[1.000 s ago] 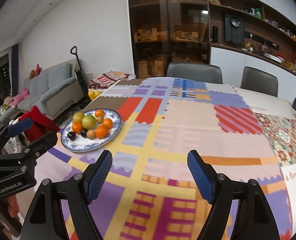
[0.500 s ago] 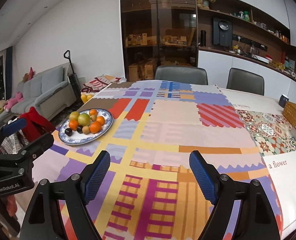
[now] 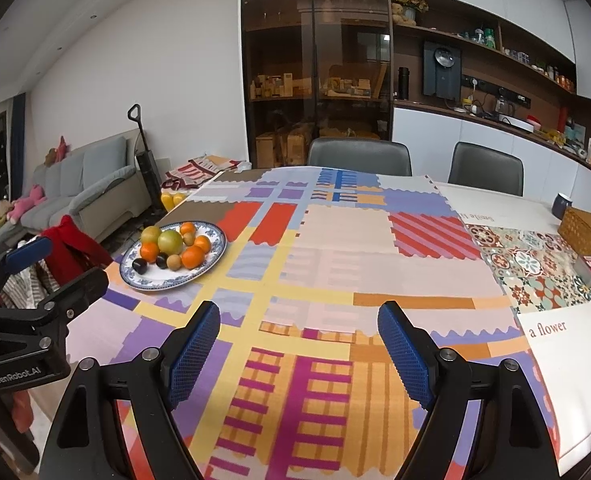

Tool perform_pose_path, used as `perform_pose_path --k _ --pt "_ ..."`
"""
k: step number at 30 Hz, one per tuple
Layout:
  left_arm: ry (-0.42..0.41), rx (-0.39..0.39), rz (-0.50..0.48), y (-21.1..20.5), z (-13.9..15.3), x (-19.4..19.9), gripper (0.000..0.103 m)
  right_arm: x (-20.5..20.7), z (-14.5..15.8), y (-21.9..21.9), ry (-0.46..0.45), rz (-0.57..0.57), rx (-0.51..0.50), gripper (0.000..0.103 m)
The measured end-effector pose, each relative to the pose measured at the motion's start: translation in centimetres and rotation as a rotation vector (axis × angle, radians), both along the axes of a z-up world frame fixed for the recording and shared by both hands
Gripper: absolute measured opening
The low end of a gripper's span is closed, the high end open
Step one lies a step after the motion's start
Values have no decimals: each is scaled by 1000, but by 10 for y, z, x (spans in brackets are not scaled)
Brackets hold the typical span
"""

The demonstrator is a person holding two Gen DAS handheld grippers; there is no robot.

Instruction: Organize fruits

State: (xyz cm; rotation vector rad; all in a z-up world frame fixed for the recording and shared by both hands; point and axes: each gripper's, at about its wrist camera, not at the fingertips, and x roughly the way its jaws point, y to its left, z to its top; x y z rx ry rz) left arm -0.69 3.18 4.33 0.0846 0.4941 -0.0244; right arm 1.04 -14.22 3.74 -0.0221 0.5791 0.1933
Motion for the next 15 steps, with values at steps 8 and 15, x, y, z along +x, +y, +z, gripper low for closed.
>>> perform_pose_path --k 8,15 --pt "1 1 1 1 -1 -2 103 -2 1 -3 -4 -5 1 82" --pt "2 -5 -9 2 -2 -5 103 -3 1 -6 2 -11 3 82"
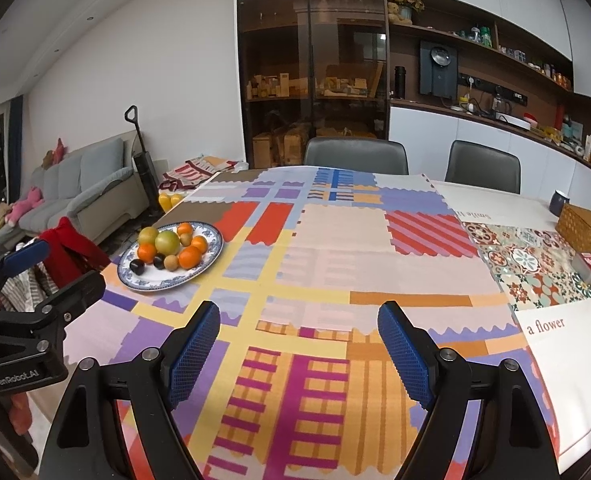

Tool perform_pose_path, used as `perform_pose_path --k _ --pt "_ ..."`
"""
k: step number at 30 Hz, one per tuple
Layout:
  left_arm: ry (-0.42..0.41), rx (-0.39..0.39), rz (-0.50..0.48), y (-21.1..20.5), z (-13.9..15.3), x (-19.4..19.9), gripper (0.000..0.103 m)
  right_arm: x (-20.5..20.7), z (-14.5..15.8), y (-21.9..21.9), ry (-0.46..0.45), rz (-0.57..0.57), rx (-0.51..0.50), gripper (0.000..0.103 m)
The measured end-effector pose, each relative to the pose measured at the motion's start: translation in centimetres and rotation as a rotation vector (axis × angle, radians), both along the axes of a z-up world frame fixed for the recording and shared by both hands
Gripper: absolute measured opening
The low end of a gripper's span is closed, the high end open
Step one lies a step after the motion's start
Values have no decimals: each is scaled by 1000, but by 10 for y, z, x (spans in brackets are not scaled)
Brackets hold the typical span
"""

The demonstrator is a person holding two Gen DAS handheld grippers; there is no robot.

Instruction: Organize fruits

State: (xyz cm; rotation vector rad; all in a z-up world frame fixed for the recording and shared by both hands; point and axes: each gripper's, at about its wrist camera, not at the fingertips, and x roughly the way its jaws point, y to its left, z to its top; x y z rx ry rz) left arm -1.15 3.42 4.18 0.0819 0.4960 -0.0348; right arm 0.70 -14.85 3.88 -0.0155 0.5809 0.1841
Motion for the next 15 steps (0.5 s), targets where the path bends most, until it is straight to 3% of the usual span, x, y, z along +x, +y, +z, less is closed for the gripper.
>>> perform_pose_path --k 15 --pt "11 -10 -14 -1 0 1 103 2 -2 2 9 0 3 82"
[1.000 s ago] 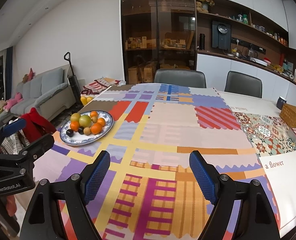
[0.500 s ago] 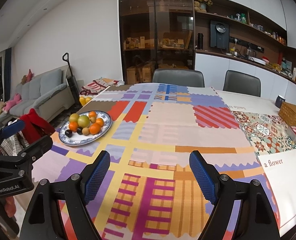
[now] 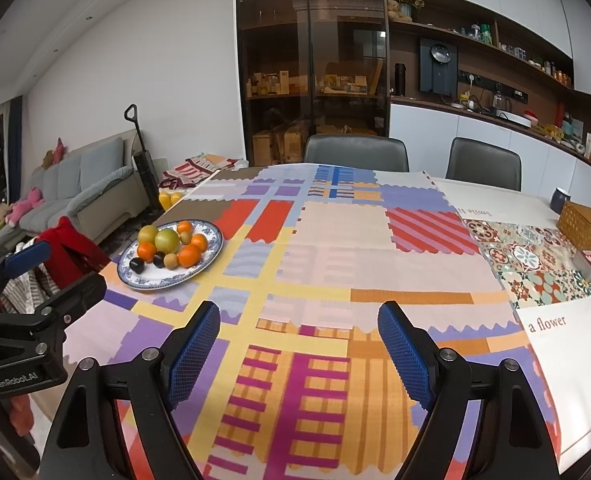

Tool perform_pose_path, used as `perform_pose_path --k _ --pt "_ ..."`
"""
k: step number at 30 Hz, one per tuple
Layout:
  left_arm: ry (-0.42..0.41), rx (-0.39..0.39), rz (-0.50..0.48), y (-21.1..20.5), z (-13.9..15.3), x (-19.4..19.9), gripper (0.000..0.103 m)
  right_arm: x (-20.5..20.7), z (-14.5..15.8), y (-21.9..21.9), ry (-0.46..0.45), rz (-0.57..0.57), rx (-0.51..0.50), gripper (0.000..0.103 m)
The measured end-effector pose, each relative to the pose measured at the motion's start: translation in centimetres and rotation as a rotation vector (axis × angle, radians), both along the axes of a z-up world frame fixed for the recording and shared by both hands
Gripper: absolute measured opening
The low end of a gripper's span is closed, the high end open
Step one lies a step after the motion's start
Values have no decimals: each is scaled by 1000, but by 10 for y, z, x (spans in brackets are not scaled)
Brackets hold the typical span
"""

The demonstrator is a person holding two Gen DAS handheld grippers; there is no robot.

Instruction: Organize fruits

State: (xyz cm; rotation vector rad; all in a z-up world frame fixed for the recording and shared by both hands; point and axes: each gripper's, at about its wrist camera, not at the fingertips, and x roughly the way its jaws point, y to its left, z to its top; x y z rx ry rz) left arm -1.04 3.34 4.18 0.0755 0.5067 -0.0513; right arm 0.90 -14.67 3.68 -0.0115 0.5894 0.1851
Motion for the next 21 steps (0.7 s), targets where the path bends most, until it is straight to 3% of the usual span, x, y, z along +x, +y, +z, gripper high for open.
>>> perform_pose_path --k 21 --pt "14 2 4 -3 -5 7 103 4 -7 0 14 -5 2 82"
